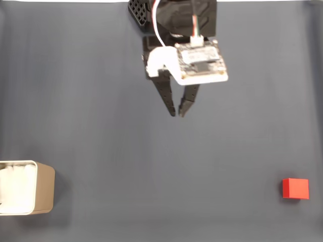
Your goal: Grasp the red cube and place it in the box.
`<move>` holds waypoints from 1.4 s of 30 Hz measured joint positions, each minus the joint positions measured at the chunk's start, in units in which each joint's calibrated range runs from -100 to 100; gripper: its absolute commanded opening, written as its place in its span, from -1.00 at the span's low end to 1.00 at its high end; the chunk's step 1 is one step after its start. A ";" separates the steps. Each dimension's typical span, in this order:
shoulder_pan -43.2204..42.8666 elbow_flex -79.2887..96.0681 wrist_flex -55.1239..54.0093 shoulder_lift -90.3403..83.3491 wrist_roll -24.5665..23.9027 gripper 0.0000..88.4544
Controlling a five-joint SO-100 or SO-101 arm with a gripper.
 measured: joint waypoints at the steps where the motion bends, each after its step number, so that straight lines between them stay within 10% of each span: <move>1: -0.52 -0.54 0.00 0.61 0.00 -1.00; 42: -19.73 -12.93 -8.91 22.84 0.34 -0.81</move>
